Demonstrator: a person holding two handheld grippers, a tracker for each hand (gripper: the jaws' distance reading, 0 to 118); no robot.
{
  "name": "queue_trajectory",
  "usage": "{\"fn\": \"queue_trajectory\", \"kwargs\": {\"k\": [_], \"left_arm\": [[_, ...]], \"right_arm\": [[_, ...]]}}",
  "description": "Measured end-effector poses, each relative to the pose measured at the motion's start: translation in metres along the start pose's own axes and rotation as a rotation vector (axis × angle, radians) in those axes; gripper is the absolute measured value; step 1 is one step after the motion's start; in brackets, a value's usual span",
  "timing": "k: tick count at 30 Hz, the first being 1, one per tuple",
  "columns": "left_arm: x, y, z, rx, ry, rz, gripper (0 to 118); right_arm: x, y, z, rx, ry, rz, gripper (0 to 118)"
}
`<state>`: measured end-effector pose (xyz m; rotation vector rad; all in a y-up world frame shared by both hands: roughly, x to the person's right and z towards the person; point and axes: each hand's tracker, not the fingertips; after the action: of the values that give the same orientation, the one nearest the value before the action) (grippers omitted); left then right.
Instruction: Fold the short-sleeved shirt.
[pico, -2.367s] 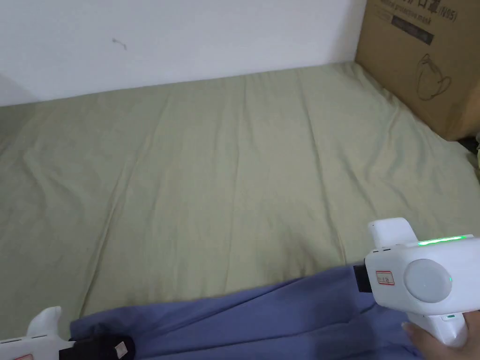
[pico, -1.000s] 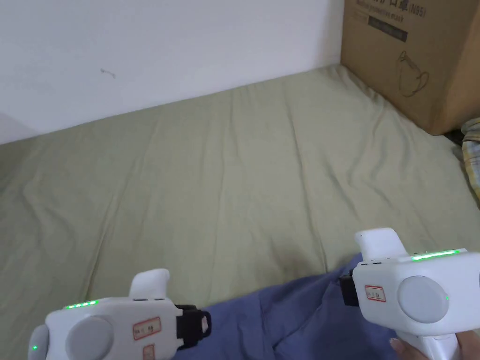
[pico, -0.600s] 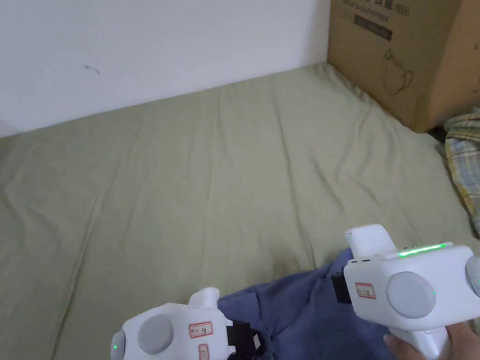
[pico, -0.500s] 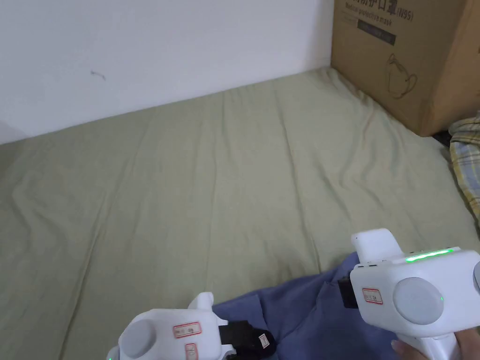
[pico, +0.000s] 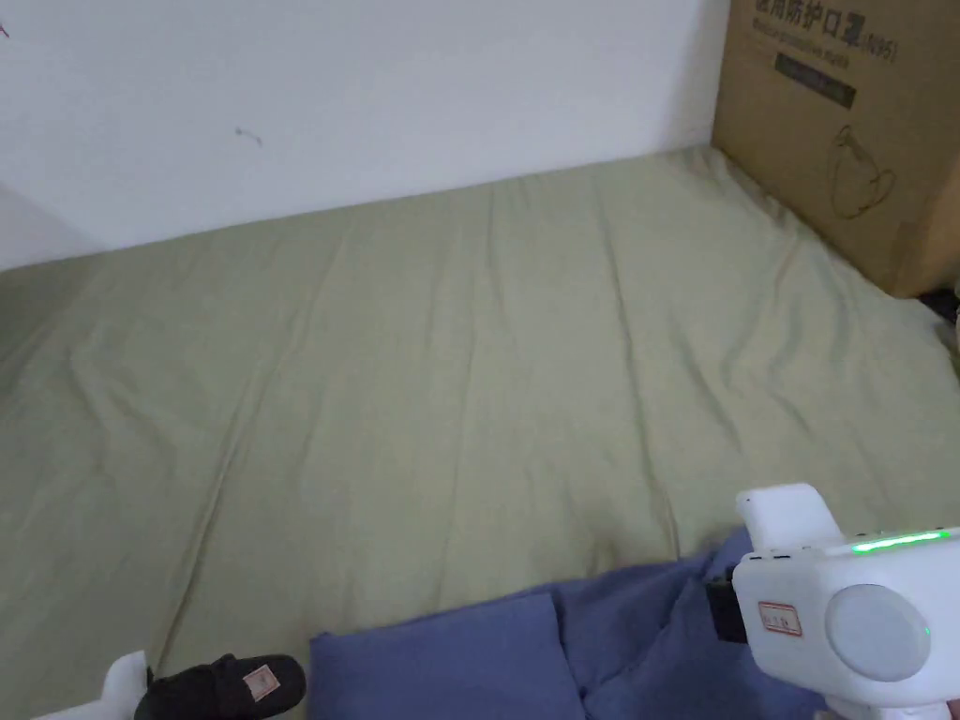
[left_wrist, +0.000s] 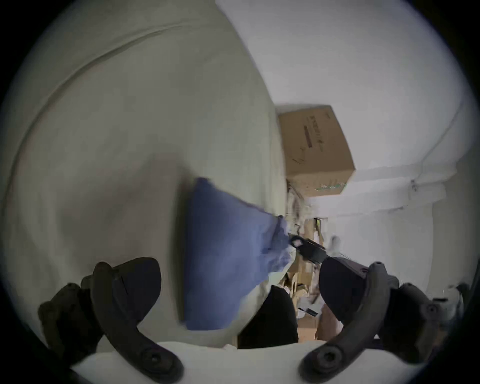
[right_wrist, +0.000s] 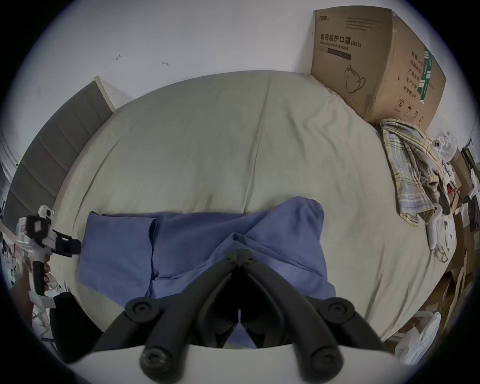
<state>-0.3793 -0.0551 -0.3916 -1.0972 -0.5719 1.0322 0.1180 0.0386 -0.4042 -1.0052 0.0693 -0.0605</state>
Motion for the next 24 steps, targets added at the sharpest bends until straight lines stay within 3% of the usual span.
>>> {"fn": "queue_trajectory", "kwargs": {"k": [2,8,13,14,15,16,17,18,19,20,24], "left_arm": [[-0.010,-0.001,-0.018,-0.026,0.050,0.014,118],[-0.025,0.005,-0.077,-0.080,-0.306,0.134,118],[-0.028,0.014,-0.095,-0.105,-0.361,0.111,117],[-0.033,0.016,-0.093,-0.099,-0.351,0.117,108],[-0.039,0.017,-0.091,-0.085,-0.272,0.113,73],[-0.042,0.017,-0.093,-0.080,-0.159,0.092,22],[-0.050,0.017,-0.095,-0.096,0.038,0.014,7],[-0.044,0.016,-0.091,-0.075,-0.128,-0.003,7],[-0.035,0.019,-0.093,-0.046,-0.163,-0.011,7],[-0.036,0.019,-0.094,-0.070,-0.061,-0.018,7],[0.004,0.019,-0.083,-0.038,0.090,-0.070,7]], "right_arm": [[-0.004,-0.001,-0.002,-0.007,0.005,0.002,0],[-0.008,-0.003,-0.003,-0.016,-0.003,0.025,0],[0.002,-0.003,-0.004,-0.023,-0.008,-0.002,0],[0.003,-0.004,-0.005,-0.025,-0.015,-0.001,0],[0.004,-0.004,-0.005,-0.026,-0.019,0.000,0],[0.006,-0.005,-0.005,-0.028,-0.021,-0.003,0],[0.007,-0.005,-0.006,-0.031,-0.019,-0.009,0],[0.008,-0.005,-0.006,-0.034,-0.014,-0.018,0],[0.008,-0.006,-0.007,-0.038,-0.009,-0.026,0],[0.008,-0.006,-0.006,-0.039,-0.006,-0.030,0],[0.004,-0.005,-0.001,-0.033,0.003,-0.023,0]]}}
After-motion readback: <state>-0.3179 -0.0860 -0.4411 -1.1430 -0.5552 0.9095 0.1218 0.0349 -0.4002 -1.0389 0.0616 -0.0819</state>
